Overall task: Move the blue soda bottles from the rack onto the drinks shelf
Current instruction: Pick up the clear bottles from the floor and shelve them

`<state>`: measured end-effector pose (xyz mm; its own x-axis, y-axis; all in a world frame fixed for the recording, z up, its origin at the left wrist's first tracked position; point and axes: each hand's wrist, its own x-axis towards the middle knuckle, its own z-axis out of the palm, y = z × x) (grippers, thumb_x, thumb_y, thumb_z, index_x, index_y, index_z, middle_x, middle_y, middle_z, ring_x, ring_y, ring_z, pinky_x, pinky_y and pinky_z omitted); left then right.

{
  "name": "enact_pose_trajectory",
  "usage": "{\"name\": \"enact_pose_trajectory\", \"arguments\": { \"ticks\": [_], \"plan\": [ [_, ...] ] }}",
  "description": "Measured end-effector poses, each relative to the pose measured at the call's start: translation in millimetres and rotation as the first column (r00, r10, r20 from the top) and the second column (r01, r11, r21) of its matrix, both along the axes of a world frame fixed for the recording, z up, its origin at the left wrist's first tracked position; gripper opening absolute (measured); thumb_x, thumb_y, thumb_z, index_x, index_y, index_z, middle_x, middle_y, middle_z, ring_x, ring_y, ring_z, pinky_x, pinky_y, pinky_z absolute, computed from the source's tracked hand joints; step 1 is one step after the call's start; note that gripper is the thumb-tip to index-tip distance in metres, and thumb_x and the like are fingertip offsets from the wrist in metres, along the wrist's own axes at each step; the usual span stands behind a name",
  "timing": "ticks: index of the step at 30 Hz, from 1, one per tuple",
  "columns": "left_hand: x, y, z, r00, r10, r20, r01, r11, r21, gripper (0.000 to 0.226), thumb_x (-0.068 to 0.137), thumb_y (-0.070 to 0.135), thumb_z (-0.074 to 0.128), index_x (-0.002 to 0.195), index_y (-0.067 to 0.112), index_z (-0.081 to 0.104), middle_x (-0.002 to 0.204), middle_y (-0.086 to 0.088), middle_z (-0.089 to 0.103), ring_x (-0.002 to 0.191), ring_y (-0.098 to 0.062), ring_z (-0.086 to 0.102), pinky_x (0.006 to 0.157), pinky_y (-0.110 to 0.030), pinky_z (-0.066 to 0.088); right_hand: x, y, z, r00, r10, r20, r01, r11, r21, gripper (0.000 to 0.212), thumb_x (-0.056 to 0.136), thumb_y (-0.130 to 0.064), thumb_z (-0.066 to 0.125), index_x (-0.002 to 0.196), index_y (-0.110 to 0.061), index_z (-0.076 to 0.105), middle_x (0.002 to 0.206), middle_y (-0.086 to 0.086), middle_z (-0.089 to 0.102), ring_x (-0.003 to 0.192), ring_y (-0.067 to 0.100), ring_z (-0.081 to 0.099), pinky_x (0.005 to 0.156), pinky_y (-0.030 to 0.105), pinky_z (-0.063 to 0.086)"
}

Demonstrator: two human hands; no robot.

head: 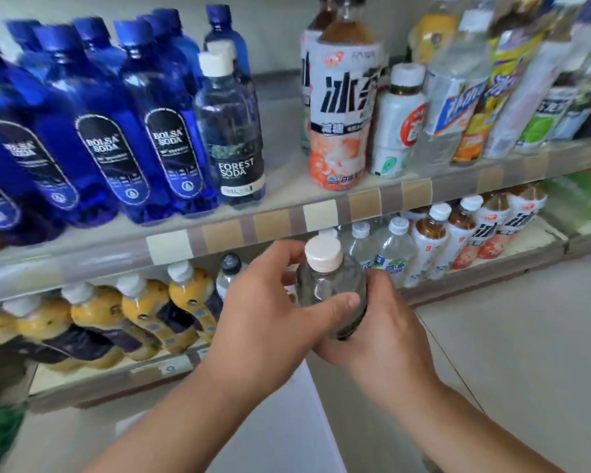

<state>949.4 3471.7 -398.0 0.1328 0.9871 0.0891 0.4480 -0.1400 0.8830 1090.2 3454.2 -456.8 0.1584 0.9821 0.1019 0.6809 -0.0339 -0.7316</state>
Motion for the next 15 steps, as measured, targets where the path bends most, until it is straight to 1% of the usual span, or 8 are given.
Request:
{"name": "enact_pose_trajectory", "arguments": {
  "ticks": [1, 3, 5, 7, 9, 10, 13, 15],
  "plan": [
    [-2.9, 4.2, 8.7, 0.998, 0.012, -0.065, -0.008, 0.998, 0.062, 0.051, 0.057, 0.047, 0.086, 0.1, 0.039, 0.06, 0.096, 0.022, 0.069, 0.09, 0.006, 0.064, 0.076, -0.019, 0.053, -6.5, 6.0, 8.4, 1.0, -0.003, 0.002, 0.003, 1.0, 0.013, 0.06, 0.052, -0.063, 0.067, 0.092, -0.041, 0.028, 0.088, -0.013, 0.056, 0.082, 0.018, 0.059, 0.06, 0.031, 0.042],
    [-2.3, 13.5, 24.5, 0.985, 0.018, -0.174, 0.012, 0.986, 0.167, 0.057, 0.056, 0.047, 0.086, 0.104, 0.039, 0.056, 0.099, 0.019, 0.067, 0.093, 0.004, 0.06, 0.077, -0.016, 0.049, -15.3, 17.3, 22.3, 1.0, -0.03, -0.004, 0.03, 0.999, 0.036, 0.055, 0.054, -0.055, 0.063, 0.092, -0.037, 0.028, 0.086, -0.01, 0.056, 0.091, 0.025, 0.063, 0.06, 0.033, 0.043],
    [-3.7, 24.5, 44.1, 0.972, 0.042, -0.23, 0.018, 0.968, 0.252, 0.056, 0.06, 0.043, 0.085, 0.105, 0.036, 0.053, 0.099, 0.016, 0.064, 0.092, -0.002, 0.059, 0.074, -0.011, 0.045, -22.6, 30.4, 39.3, 0.998, -0.062, 0.007, 0.061, 0.992, 0.113, 0.051, 0.054, -0.055, 0.055, 0.092, -0.032, 0.03, 0.083, -0.007, 0.051, 0.094, 0.032, 0.063, 0.06, 0.034, 0.04],
    [-3.2, 39.2, 65.3, 0.957, 0.057, -0.284, 0.032, 0.953, 0.3, 0.051, 0.064, 0.041, 0.083, 0.103, 0.028, 0.053, 0.094, 0.013, 0.061, 0.085, -0.005, 0.057, 0.068, -0.009, 0.042, -26.9, 43.3, 56.6, 0.997, -0.076, -0.008, 0.076, 0.981, 0.18, 0.055, 0.057, -0.057, 0.06, 0.095, -0.03, 0.031, 0.084, -0.008, 0.046, 0.097, 0.034, 0.062, 0.061, 0.034, 0.034],
    [-3.4, 55.3, 88.5, 0.935, 0.067, -0.349, 0.058, 0.94, 0.335, 0.046, 0.067, 0.044, 0.081, 0.096, 0.025, 0.051, 0.085, 0.013, 0.056, 0.075, -0.003, 0.051, 0.059, -0.008, 0.039, -27.7, 58.6, 71.5, 0.997, -0.073, -0.037, 0.08, 0.969, 0.233, 0.061, 0.061, -0.051, 0.074, 0.1, -0.028, 0.034, 0.091, -0.009, 0.047, 0.1, 0.03, 0.061, 0.063, 0.033, 0.034],
    [-3.2, 63.1, 100.6, 0.925, 0.066, -0.375, 0.079, 0.931, 0.357, 0.045, 0.068, 0.045, 0.08, 0.094, 0.024, 0.049, 0.082, 0.014, 0.053, 0.072, -0.002, 0.049, 0.057, -0.006, 0.038, -26.3, 66.6, 78.1, 0.996, -0.068, -0.053, 0.08, 0.959, 0.271, 0.062, 0.062, -0.047, 0.078, 0.103, -0.026, 0.036, 0.097, -0.008, 0.05, 0.101, 0.028, 0.06, 0.064, 0.032, 0.035],
    [-0.7, 82.7, 131.7, 0.89, 0.047, -0.455, 0.159, 0.901, 0.404, 0.046, 0.07, 0.044, 0.078, 0.096, 0.021, 0.049, 0.078, 0.015, 0.048, 0.068, 0.002, 0.045, 0.059, -0.002, 0.036, -16.3, 86.4, 91.0, 0.995, -0.018, -0.101, 0.056, 0.921, 0.385, 0.063, 0.066, -0.042, 0.082, 0.112, -0.021, 0.045, 0.11, -0.004, 0.056, 0.104, 0.02, 0.057, 0.072, 0.03, 0.041],
    [2.0, 94.2, 147.7, 0.857, 0.032, -0.515, 0.208, 0.892, 0.401, 0.045, 0.073, 0.042, 0.078, 0.098, 0.019, 0.048, 0.078, 0.013, 0.048, 0.069, -0.007, 0.047, 0.056, -0.011, 0.037, -10.1, 94.5, 92.9, 0.994, 0.015, -0.109, 0.03, 0.916, 0.4, 0.067, 0.067, -0.04, 0.083, 0.119, -0.021, 0.047, 0.116, -0.003, 0.055, 0.108, 0.017, 0.057, 0.082, 0.03, 0.046]
  ]
}}
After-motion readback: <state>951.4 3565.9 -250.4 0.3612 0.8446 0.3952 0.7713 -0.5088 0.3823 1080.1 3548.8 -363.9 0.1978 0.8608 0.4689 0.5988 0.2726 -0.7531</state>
